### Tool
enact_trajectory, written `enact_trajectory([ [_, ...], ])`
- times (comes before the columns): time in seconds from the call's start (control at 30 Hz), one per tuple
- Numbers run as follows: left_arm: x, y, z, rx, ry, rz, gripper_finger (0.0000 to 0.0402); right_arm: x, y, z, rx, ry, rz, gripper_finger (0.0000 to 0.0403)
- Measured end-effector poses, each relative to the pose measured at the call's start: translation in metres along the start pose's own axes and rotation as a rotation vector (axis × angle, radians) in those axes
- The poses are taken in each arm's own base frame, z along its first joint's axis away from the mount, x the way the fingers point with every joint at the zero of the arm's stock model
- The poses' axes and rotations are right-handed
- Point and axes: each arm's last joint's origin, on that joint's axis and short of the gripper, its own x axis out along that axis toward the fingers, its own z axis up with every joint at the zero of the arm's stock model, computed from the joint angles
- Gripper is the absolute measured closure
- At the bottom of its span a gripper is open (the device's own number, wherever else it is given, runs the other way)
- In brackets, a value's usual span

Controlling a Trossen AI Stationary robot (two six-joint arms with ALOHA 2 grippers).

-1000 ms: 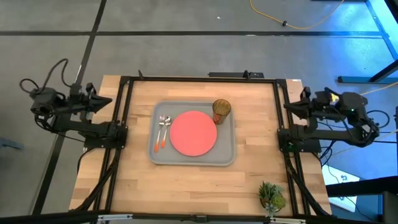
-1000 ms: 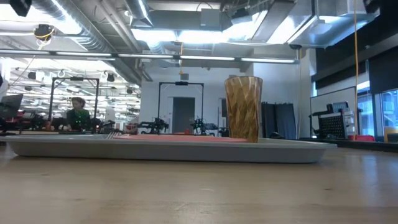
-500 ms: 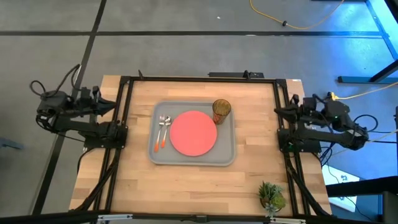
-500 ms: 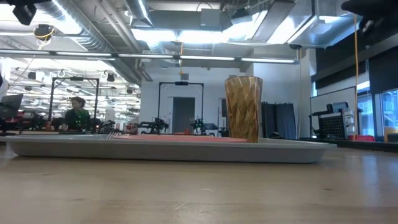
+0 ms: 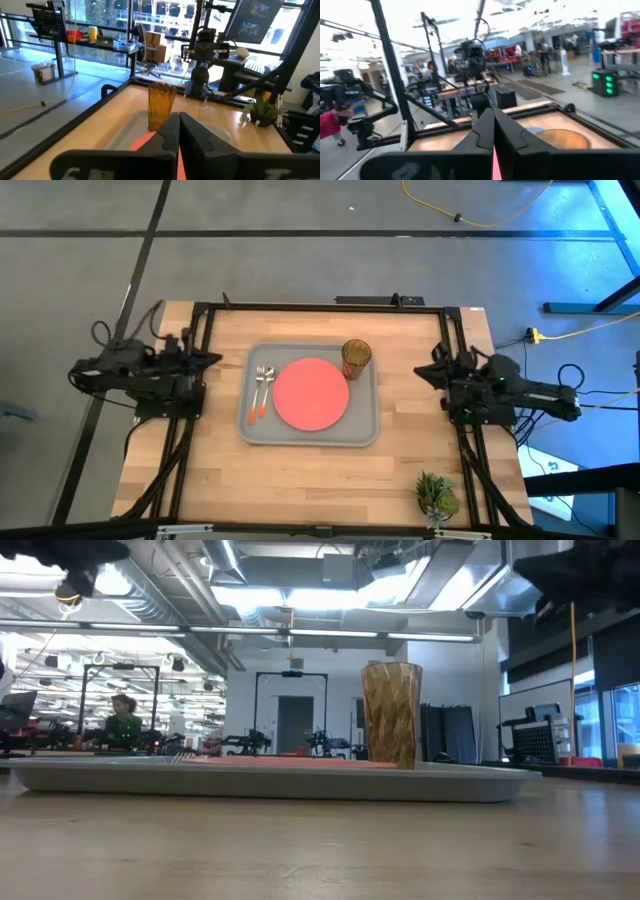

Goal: Pick and place plate/cup/fork/spoon on tray
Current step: Return to Home Position

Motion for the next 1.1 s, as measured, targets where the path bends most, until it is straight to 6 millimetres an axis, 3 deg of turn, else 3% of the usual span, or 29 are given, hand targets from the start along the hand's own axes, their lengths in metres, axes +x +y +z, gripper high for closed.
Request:
enact_trajectory([
  [0.2,0.024,-0.003,-0.032,-0.003,0.017,0.003,0.0402,0.005,-0.008,-0.039,0.018,-0.032,0.034,0.0398],
  [0.43,0.047,-0.004,-0.073,0.02,0.009,0.006,0.0402,0.006,-0.008,-0.043,-0.04,0.022,0.044,0.0398],
  [0.73,0.061,-0.003,-0.111,0.022,0.013,-0.007,0.0402,0.005,-0.01,-0.051,-0.029,0.116,0.029,0.0398],
  [1.1,0.064,-0.004,-0.116,0.088,-0.04,-0.084,0.0402,0.005,-0.012,-0.058,-0.026,0.189,0.016,0.0398],
])
